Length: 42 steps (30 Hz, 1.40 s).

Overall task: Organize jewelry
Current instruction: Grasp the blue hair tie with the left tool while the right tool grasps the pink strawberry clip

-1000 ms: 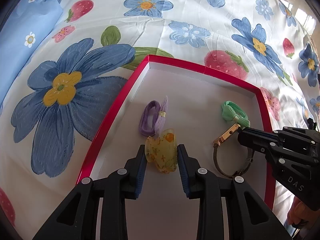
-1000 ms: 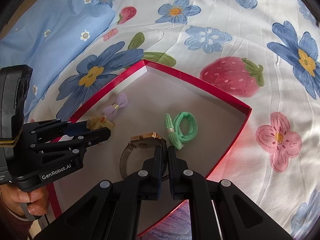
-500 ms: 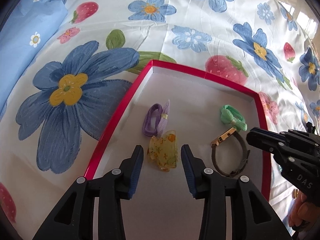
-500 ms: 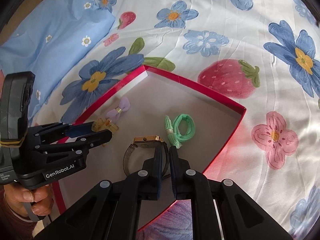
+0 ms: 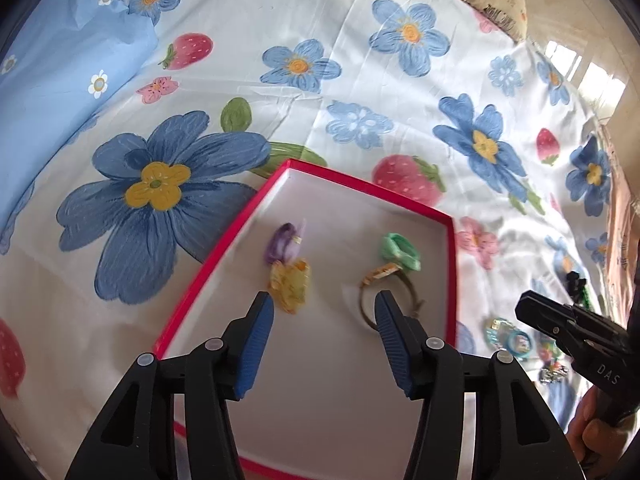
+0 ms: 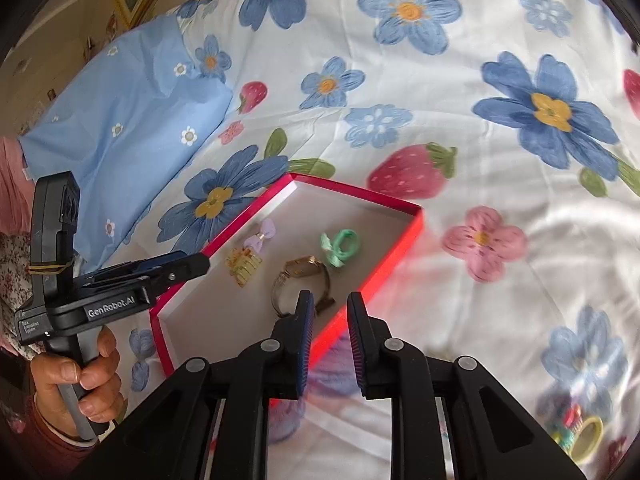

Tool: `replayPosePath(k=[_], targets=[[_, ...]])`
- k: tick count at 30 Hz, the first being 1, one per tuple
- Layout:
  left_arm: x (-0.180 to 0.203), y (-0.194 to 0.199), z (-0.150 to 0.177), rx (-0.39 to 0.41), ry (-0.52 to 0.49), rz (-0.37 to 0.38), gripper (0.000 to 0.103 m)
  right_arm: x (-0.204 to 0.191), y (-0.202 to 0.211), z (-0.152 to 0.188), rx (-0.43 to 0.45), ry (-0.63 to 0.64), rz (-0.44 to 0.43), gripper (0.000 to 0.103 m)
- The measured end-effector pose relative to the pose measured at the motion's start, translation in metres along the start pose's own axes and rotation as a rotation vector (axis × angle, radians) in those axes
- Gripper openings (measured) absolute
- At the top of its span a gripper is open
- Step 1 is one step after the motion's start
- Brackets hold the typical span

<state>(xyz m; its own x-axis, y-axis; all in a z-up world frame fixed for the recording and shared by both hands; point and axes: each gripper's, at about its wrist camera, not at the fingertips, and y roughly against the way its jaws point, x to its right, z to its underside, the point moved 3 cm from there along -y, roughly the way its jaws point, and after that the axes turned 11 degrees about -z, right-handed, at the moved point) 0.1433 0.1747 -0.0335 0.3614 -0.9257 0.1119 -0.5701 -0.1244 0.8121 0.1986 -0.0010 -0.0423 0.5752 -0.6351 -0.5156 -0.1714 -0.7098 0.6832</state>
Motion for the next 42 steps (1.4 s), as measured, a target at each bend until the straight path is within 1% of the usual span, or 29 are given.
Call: replayPosePath(k=[2, 7, 12, 18, 26, 34, 35, 37, 38, 42], targets=[[0.003, 0.007, 0.004, 0.001, -0.007, 0.010, 0.053, 0.006, 0.015, 0.008, 0.015, -0.013, 0.018, 0.026], [0.015, 0.022, 0.015, 0.000, -0.016, 0.045, 0.054, 0.027, 0.050, 0.030, 0.043, -0.057, 0.066, 0.026], [0.036, 0.030, 0.026, -0.013, -0.060, 0.077, 0.057, 0.053, 0.083, 0.055, 0.062, -0.108, 0.129, 0.030], [0.061, 0.030, 0.036, -0.036, -0.118, 0.106, 0.058, 0.078, 0.119, 0.083, 0.086, -0.164, 0.187, 0.031], [0.107, 0.023, 0.047, -0.061, -0.217, 0.134, 0.058, 0.105, 0.149, 0.113, 0.107, -0.229, 0.241, 0.032], [0.149, 0.009, 0.050, -0.073, -0.320, 0.155, 0.058, 0.123, 0.172, 0.123, 0.120, -0.241, 0.319, 0.032], [0.155, 0.006, 0.049, -0.075, -0.336, 0.159, 0.058, 0.125, 0.174, 0.123, 0.117, -0.238, 0.327, 0.034], [0.164, 0.000, 0.049, -0.078, -0.357, 0.161, 0.058, 0.129, 0.175, 0.122, 0.101, -0.224, 0.346, 0.040], [0.171, -0.004, 0.048, -0.079, -0.371, 0.163, 0.058, 0.131, 0.174, 0.121, 0.096, -0.216, 0.355, 0.041], [0.192, -0.019, 0.046, -0.090, -0.427, 0.168, 0.057, 0.140, 0.168, 0.119, 0.051, -0.183, 0.379, 0.041]])
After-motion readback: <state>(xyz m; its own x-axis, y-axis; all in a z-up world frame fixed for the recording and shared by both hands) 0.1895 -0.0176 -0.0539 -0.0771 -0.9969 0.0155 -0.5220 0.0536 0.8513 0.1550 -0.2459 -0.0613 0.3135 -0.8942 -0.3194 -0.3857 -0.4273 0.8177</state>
